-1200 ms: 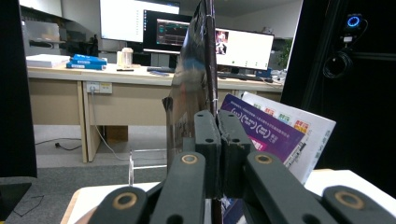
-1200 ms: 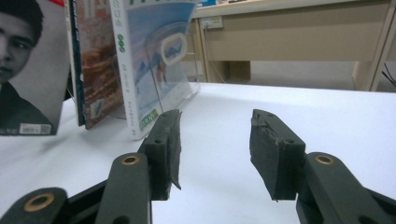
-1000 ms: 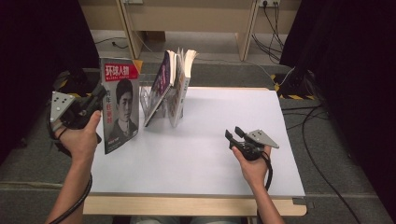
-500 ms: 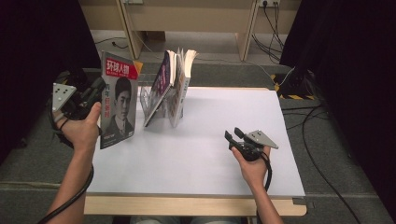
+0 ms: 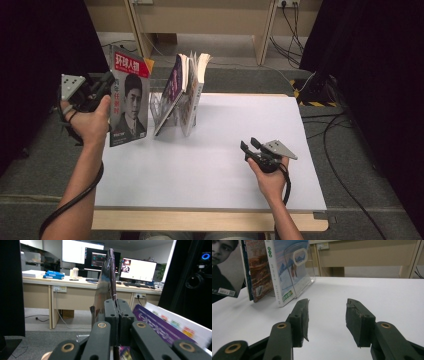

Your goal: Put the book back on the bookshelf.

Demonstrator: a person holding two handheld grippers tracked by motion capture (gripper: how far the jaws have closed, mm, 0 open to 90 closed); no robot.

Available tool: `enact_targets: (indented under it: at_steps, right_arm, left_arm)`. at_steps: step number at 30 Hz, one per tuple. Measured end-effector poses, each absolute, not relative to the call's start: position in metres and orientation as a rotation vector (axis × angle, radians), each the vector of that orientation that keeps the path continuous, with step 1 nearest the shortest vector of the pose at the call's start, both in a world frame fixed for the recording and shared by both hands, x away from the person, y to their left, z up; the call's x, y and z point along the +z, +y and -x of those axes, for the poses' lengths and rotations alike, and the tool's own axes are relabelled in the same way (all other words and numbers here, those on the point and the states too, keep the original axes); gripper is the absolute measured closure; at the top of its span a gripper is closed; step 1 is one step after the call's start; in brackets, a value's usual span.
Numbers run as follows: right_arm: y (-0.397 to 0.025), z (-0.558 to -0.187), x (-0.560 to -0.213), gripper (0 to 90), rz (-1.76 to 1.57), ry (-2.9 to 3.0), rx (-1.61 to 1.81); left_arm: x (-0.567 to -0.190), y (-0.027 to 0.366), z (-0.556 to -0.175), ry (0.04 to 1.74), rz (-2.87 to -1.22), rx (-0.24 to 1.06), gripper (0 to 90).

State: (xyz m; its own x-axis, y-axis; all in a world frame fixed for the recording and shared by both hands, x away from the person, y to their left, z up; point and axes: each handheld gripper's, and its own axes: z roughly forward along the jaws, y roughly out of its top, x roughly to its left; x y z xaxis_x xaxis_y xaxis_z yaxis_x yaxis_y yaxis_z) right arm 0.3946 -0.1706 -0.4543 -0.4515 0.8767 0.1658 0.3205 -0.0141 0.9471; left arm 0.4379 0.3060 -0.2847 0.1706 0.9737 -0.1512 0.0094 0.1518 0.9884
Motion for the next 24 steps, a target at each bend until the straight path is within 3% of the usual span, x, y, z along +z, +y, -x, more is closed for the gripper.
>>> enact_targets:
  at_steps: [13, 24]
  right_arm:
    - [-0.170, -0.396, -0.459, 53.5, -1.240, 1.797, 1.471]
    - [-0.168, -0.396, -0.460, 53.5, -1.230, 1.810, 1.472]
  left_arm:
    - [-0.293, 0.312, -0.486, 1.178, -1.125, 0.975, 87.5]
    - [-0.330, 0.314, -0.483, 1.226, -1.143, 0.894, 87.3]
